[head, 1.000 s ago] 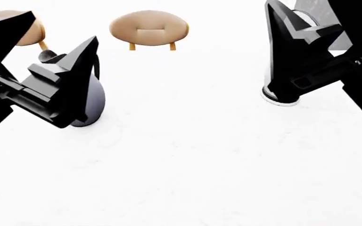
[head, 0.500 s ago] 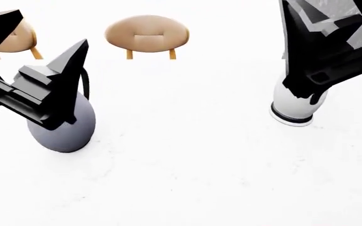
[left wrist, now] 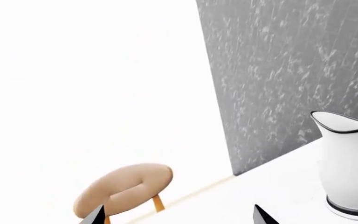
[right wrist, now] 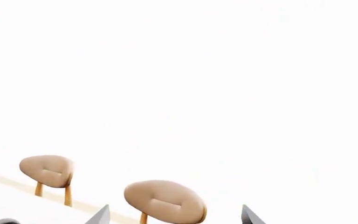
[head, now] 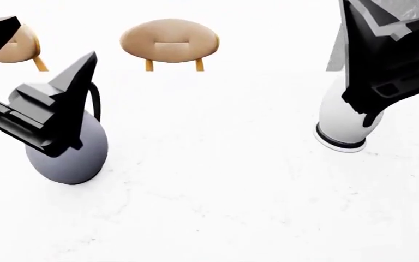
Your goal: Pick the pitcher and pitcher and place them in the sink. Then turn on the water.
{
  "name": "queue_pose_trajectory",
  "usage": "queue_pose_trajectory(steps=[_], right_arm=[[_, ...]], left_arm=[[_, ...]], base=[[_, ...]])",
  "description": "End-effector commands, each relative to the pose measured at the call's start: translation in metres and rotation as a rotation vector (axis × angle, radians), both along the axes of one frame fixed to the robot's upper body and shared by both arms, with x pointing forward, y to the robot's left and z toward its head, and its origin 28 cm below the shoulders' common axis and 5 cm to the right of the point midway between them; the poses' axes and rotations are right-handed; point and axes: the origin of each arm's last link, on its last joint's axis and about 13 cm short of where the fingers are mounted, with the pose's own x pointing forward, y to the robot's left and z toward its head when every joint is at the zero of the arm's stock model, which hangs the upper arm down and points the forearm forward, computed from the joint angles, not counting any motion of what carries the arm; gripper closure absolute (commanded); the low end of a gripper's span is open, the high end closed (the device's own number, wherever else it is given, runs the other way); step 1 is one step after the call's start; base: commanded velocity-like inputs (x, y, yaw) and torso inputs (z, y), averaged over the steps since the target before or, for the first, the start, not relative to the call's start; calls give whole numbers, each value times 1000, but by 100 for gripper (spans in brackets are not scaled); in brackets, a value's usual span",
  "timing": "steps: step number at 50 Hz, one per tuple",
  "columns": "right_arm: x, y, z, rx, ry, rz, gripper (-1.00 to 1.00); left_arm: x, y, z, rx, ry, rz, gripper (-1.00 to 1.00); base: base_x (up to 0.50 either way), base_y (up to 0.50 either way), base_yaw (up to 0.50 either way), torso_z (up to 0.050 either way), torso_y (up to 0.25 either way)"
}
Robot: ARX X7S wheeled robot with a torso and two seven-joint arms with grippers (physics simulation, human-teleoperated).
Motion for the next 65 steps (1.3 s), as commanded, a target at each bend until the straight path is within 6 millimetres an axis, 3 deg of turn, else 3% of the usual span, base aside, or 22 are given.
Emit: queue_pose_trajectory(steps=[1, 11, 20, 32, 65], right_arm=[[-3, -4, 1, -2, -3, -25, -100], [-5, -18, -3, -5, 27, -103, -100], [-4, -30, -24, -38, 124, -223, -100], [0, -31, -46, -35, 204, -287, -100], [2, -34, -55, -78, 260, -363, -100]], left_arm=[[0, 1, -5, 3, 14, 9, -100], [1, 3, -7, -6, 19, 24, -100], [1, 4, -8, -2, 19, 32, -100], [1, 4, -9, 4, 20, 37, -100], [2, 4, -8, 1, 15, 44, -100]], base=[[0, 0, 0, 0, 0], [0, 0, 0, 0, 0], [0, 0, 0, 0, 0], [0, 0, 0, 0, 0], [0, 0, 0, 0, 0]])
